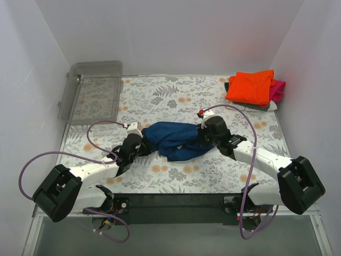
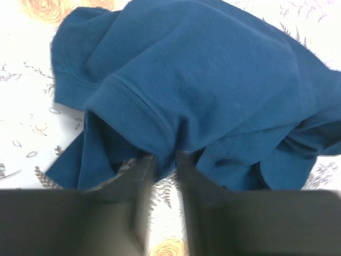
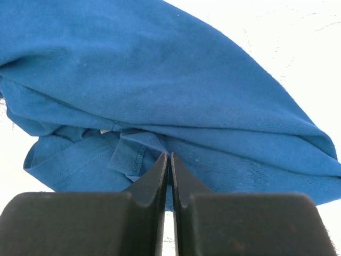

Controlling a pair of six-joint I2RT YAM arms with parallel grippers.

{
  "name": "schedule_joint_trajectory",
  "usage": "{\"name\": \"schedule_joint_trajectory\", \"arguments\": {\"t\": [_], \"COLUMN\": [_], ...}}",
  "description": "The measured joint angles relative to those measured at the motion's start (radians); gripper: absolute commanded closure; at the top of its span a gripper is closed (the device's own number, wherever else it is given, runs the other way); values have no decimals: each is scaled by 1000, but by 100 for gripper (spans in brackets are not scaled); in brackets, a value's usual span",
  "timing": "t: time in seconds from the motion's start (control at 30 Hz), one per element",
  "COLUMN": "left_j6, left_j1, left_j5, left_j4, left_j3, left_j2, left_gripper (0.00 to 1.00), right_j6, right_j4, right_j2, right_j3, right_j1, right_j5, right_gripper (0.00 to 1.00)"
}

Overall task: Fold and stack the t-shirts
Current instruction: Flatten the tshirt out

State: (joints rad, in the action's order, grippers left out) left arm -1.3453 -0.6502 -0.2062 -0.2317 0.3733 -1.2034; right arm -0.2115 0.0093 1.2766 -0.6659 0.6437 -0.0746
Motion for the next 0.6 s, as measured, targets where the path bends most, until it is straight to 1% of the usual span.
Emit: {"name": "schedule_joint_trajectory", "arguments": {"t": [0.03,0.07,0.23,0.4,0.53,0.6], "left_j6": [0,0,32,96,157,179], "left_j1": [0,0,0,10,82,153], "left_j5": [4,5,-14,-94,-100,-72], "left_j4": [-7,-12,6,71,89,83], "left_j3": [-1,-1,24,146,286,364], "left_j2": [-5,-9,-8,48,87,65], "left_gripper": [97,100,100,100,100,100], "right_j6": [0,1,22,75,116,129], "right_j4": [-4,-11,-95,-188,-207,-219], "right_j2": [0,0,-19,-103,-203,-235], "right_j3": [-4,-9,-63,-167,-225,-235], "right_j1": [0,1,2,2,-23,-46], "right_j5": [-6,-11,-85,-237,-372,-417], "right_gripper": [99,99,99,99,99,99]}}
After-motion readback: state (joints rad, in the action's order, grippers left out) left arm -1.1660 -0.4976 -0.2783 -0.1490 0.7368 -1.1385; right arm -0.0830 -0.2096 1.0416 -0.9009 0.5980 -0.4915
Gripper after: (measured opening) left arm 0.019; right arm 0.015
